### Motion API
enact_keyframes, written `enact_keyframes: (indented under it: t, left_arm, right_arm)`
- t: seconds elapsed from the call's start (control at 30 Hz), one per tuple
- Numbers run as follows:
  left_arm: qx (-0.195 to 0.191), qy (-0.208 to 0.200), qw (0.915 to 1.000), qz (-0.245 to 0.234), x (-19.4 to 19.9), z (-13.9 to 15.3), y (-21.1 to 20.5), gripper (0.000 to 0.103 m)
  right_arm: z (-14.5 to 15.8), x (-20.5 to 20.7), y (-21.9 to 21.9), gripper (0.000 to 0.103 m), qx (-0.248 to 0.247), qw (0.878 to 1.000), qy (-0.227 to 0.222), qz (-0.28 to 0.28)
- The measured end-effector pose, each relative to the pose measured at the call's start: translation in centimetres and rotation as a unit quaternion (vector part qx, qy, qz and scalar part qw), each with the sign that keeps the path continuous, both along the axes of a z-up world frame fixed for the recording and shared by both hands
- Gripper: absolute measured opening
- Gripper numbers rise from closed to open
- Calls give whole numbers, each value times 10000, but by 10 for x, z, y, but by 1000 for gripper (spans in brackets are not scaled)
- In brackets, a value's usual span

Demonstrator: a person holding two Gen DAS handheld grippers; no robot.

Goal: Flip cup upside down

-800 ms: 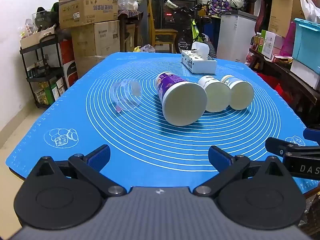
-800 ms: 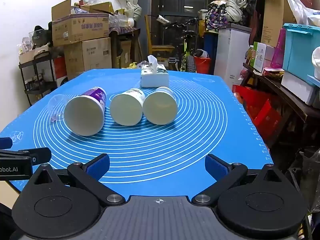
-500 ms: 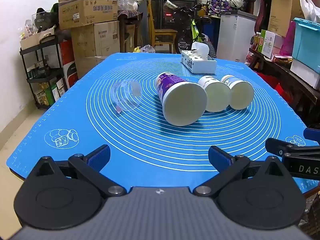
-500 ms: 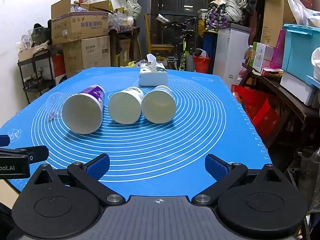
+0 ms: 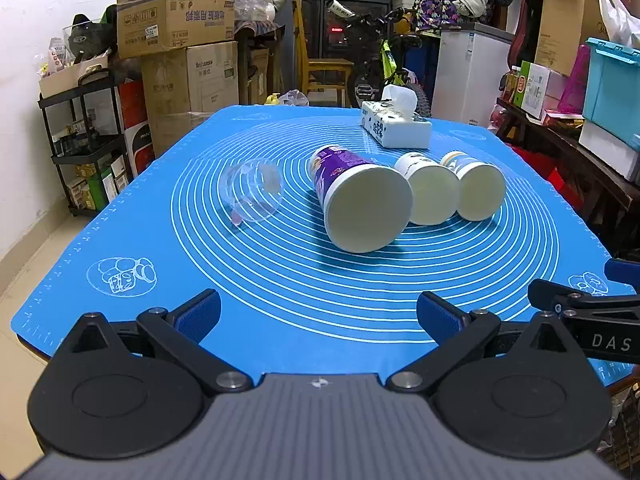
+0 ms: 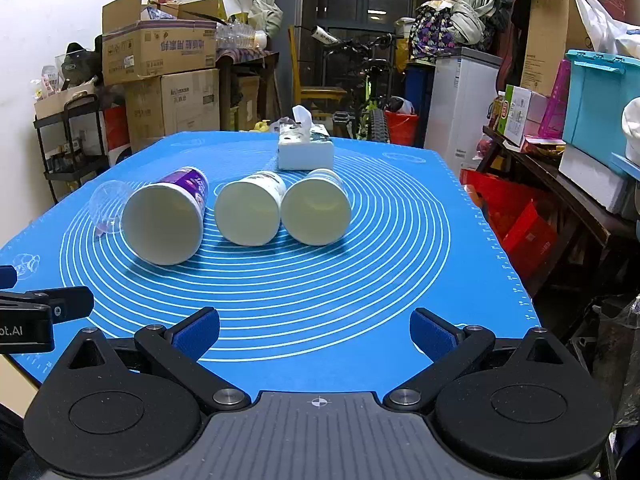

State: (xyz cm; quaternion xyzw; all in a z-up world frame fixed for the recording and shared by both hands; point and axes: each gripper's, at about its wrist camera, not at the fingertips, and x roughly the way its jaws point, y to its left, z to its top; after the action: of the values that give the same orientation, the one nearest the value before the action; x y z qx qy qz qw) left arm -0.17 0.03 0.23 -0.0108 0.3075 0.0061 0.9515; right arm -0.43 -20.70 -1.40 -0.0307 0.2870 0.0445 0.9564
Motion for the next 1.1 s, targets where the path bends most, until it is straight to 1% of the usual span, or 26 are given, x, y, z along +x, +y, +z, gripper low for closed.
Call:
enact_keyframes:
  t: [0.3,1.1]
  left_arm:
    - [74,0,10000,26,1,-3,-1,103]
    - [93,13,10000,24,0,-3,1,103]
  right_arm:
    - [-1,0,-7,101,1,10000,11,0]
    - [-4,4,-3,101,-42,10000,34,-11]
